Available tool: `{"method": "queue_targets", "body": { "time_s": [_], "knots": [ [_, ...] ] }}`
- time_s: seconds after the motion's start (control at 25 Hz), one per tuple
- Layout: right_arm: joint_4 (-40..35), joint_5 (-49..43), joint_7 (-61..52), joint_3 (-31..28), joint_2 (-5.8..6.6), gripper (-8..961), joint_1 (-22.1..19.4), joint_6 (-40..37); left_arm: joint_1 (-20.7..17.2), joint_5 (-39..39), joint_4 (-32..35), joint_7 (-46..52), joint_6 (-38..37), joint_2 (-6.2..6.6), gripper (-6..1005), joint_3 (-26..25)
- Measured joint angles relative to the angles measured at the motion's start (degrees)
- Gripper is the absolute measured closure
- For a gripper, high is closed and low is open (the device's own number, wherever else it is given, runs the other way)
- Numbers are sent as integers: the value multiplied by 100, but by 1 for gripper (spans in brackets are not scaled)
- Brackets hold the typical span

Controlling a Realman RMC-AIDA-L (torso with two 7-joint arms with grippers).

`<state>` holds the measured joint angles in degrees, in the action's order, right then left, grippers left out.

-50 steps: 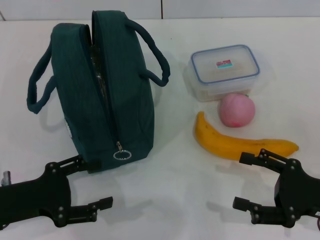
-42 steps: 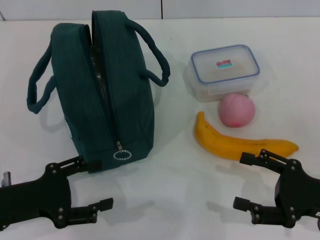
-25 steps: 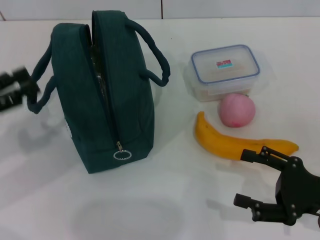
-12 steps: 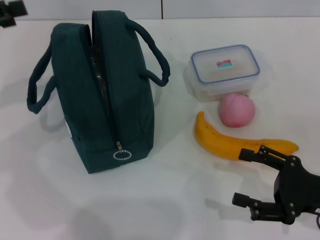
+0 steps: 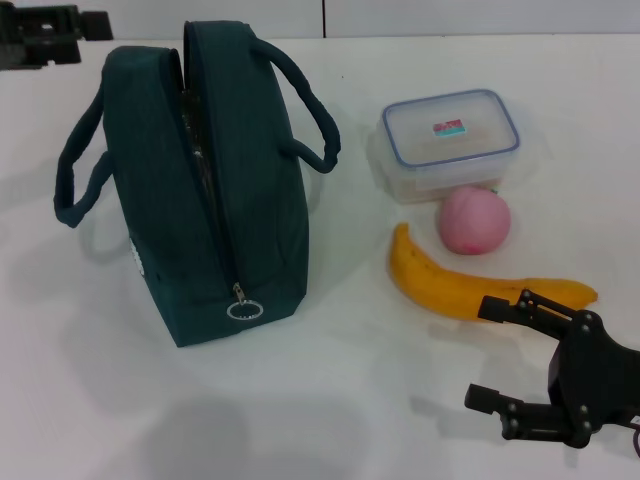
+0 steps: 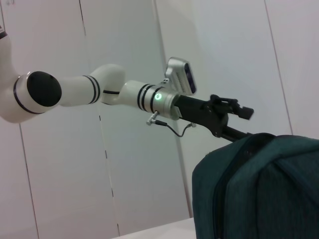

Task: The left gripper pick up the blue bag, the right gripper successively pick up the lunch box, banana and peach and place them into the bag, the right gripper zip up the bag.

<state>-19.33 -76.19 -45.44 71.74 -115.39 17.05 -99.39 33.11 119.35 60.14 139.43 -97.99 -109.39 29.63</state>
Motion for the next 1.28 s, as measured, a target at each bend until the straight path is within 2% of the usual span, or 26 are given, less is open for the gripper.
{"method": "queue_targets", "body": {
  "time_s": [0.32, 0.64, 1.0, 1.28],
  "knots": [
    [17, 0, 0, -4, 0, 69, 0, 20, 280, 790, 68, 181, 192, -75, 168, 103],
    [71, 0, 0, -19, 0, 68, 0, 34, 302, 925, 114, 566, 145, 125, 167, 419],
    [71, -1, 0, -20, 0, 69, 0, 58, 277, 821, 398, 924, -186, 233, 167, 405],
    [65, -1, 0, -20, 0, 69, 0, 58, 307, 870, 336, 1059, -383, 206, 167, 434]
  ]
}}
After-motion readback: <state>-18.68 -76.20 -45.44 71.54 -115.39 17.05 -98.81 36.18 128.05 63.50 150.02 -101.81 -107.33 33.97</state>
